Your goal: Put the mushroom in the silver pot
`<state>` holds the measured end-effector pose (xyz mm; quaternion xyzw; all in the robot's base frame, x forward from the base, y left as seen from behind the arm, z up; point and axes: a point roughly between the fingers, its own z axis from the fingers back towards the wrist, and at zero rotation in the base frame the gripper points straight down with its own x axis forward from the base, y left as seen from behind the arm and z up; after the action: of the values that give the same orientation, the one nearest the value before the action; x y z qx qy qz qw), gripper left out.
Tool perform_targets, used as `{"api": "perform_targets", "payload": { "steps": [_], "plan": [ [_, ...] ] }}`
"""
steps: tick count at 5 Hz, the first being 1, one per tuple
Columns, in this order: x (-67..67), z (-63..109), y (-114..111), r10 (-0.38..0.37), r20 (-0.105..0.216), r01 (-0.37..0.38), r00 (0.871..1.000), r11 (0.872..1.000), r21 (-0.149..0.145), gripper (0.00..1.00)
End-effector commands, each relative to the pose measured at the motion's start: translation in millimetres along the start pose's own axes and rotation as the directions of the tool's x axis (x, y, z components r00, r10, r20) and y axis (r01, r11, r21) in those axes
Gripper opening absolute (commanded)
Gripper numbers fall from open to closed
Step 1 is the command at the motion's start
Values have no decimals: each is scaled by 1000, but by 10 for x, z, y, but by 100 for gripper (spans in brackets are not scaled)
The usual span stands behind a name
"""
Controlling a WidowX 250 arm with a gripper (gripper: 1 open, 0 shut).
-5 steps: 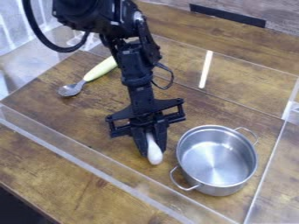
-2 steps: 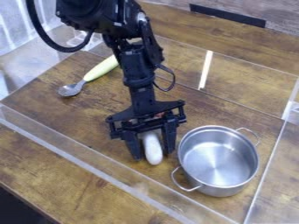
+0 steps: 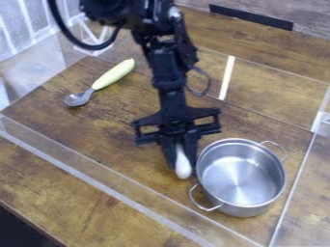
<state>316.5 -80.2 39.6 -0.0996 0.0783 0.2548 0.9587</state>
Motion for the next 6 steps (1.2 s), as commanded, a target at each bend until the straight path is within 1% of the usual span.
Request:
{"api": "perform_targets", "payload": {
  "steps": [1, 2, 3, 4, 5, 6],
  "plan": [
    [-73, 431, -317, -80, 74, 83, 994, 996, -44, 0],
    [-173, 629, -484, -97, 90, 103, 991, 993, -61, 0],
    [-376, 787, -607, -183, 87, 189, 979, 980, -67, 0],
    [-547, 878, -672, -242, 80, 248, 967, 965, -81, 0],
    [-755, 775, -681, -257, 68, 262, 964, 961, -87, 0],
    [-815, 572, -606, -275, 49, 278, 960, 957, -80, 0]
  ]
}}
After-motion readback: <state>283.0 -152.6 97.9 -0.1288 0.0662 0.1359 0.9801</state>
